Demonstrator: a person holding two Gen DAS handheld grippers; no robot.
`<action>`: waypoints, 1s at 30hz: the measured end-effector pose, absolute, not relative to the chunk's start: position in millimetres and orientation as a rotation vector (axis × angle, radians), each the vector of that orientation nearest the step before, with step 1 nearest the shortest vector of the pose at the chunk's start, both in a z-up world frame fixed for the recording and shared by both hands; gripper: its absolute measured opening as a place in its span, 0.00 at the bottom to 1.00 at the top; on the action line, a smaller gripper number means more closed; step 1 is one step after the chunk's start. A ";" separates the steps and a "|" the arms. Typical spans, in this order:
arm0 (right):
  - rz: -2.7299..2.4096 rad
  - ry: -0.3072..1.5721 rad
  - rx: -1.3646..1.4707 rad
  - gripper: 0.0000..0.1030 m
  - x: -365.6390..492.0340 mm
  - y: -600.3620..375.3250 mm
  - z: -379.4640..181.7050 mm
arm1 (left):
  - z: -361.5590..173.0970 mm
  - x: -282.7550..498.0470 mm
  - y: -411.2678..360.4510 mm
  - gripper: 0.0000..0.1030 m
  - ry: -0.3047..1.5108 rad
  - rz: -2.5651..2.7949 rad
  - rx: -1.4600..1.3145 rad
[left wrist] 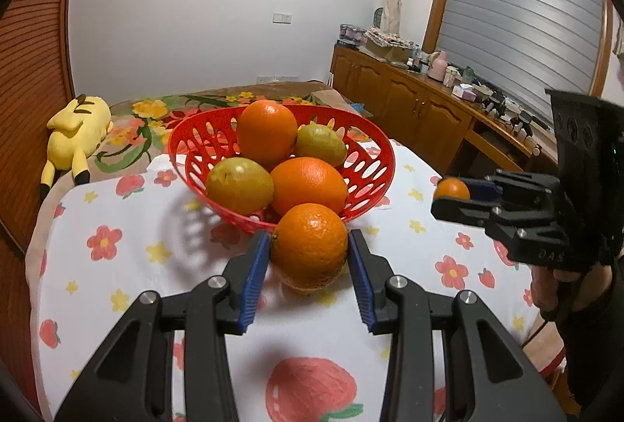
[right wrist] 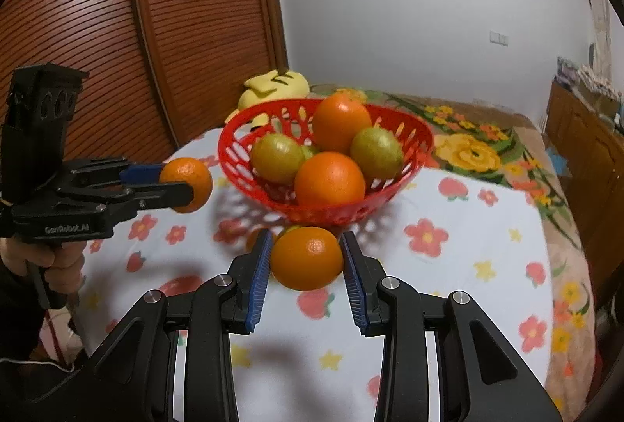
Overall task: Organize fruits
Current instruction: 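Carry both tangerines over the red basket with both tools, then open both tools to drop the tangerines into the basket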
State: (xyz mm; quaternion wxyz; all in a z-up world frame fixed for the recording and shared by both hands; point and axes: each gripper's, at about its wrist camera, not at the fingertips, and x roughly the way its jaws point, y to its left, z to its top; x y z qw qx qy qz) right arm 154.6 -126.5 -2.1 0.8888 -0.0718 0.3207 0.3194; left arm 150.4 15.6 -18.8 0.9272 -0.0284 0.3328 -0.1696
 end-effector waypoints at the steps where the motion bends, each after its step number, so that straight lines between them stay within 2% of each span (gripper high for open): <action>1: 0.664 0.659 -0.150 0.34 158.1 -126.0 -0.1 | -18.9 151.9 15.1 0.38 0.682 -0.349 -0.056; 30: 0.671 0.681 -0.192 0.34 236.8 -115.2 -11.4 | -25.4 202.7 10.4 0.38 0.713 -0.369 -0.043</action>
